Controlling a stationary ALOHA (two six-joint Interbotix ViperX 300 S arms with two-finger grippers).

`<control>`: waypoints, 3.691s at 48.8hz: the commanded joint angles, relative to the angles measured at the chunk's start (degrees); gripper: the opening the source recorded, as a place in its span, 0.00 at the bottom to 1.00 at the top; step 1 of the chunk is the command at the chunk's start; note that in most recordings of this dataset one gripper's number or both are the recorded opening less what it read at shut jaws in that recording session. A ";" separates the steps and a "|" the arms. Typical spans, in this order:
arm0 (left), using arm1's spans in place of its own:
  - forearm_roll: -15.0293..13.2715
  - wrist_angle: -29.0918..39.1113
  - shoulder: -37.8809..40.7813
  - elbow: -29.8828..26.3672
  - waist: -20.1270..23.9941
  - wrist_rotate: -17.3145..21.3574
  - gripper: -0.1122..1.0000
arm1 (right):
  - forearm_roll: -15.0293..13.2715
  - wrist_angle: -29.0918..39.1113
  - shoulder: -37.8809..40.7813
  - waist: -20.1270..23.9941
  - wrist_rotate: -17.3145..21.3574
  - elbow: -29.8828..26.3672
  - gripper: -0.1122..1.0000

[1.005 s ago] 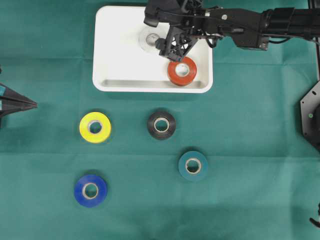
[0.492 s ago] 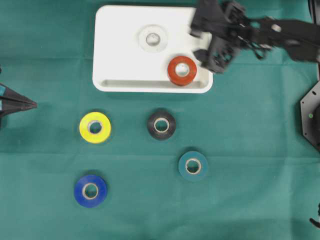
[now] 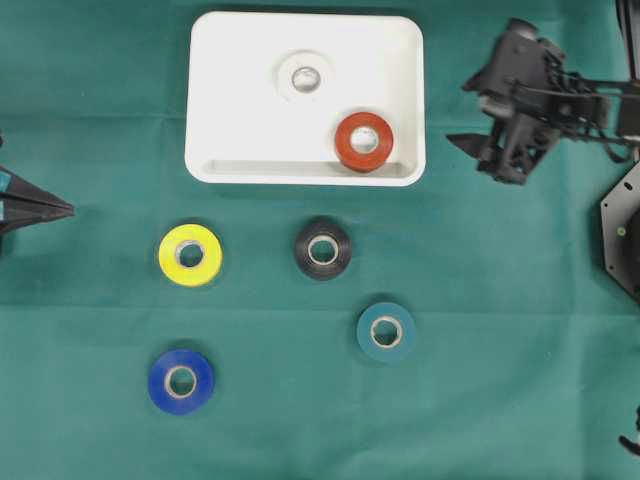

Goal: Put the tape into the white case with the right arm.
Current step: 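Open the right gripper and withdraw it to the right, then move the right gripper over the yellow tape roll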

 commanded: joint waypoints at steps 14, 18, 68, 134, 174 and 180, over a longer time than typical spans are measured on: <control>-0.09 -0.53 0.44 -0.62 0.09 -0.09 0.10 | 0.09 -2.29 -9.76 -0.09 0.09 7.21 0.62; -0.09 -0.53 0.44 -0.62 0.09 -0.09 0.10 | 0.09 -3.43 -9.67 -0.09 0.18 7.65 0.62; -0.18 -0.53 0.53 -0.62 0.09 -0.09 0.10 | 0.00 -5.45 -9.40 23.03 4.13 11.16 0.58; -0.09 -0.53 0.53 -0.53 0.18 -0.09 0.10 | -3.34 -9.49 25.05 24.52 2.55 -21.97 0.57; -0.09 -0.62 0.44 -0.53 0.18 0.00 0.10 | -3.34 -8.79 43.95 26.19 3.25 -49.31 0.57; -0.09 -0.62 0.44 -0.53 0.09 0.00 0.10 | -3.34 -8.79 45.53 26.19 3.52 -51.77 0.57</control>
